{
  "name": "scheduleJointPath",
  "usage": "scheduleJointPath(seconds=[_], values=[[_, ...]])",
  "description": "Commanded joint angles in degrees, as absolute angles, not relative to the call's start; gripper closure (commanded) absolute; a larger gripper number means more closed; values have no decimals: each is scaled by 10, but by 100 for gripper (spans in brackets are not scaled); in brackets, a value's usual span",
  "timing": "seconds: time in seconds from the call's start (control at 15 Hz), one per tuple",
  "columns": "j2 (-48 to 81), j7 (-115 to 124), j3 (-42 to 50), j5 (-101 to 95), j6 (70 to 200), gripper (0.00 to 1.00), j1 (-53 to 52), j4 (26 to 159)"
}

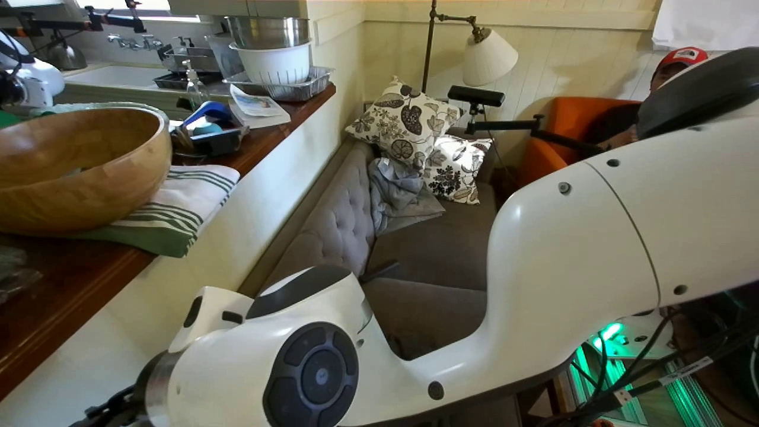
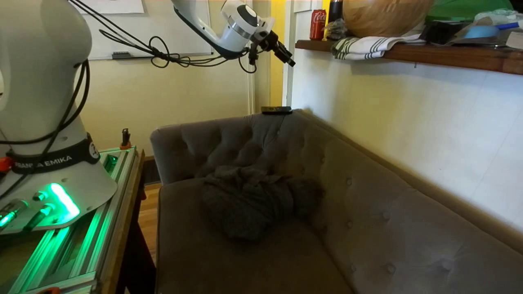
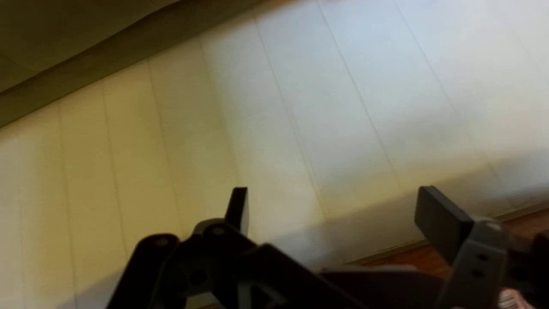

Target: Remove the remote control from the backrest of the sofa.

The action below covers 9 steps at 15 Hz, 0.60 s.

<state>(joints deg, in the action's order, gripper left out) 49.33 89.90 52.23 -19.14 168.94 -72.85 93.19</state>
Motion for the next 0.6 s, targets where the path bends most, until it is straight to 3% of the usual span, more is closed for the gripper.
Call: scheduleJointPath(seconds=[0.0, 0.53], values=[[451, 970, 627, -203, 1771, 0, -825, 1061], [485, 1054, 928, -125, 1909, 0, -1055, 1328]])
